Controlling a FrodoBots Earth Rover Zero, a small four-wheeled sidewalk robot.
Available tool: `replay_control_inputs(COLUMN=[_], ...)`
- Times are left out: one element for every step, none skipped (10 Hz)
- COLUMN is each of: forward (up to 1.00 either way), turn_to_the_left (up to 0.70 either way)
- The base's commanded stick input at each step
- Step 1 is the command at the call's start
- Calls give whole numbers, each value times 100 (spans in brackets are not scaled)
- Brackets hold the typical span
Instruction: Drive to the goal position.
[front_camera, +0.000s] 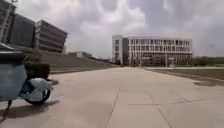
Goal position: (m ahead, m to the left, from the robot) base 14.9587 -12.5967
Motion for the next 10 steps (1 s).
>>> replay_control_inputs(forward=[50, 50, 50, 50, 50, 50, 50, 50, 50, 50], turn_to_the_left=[-2, -2, -2, -2, -2, -2, -2, -2, -2, -2])
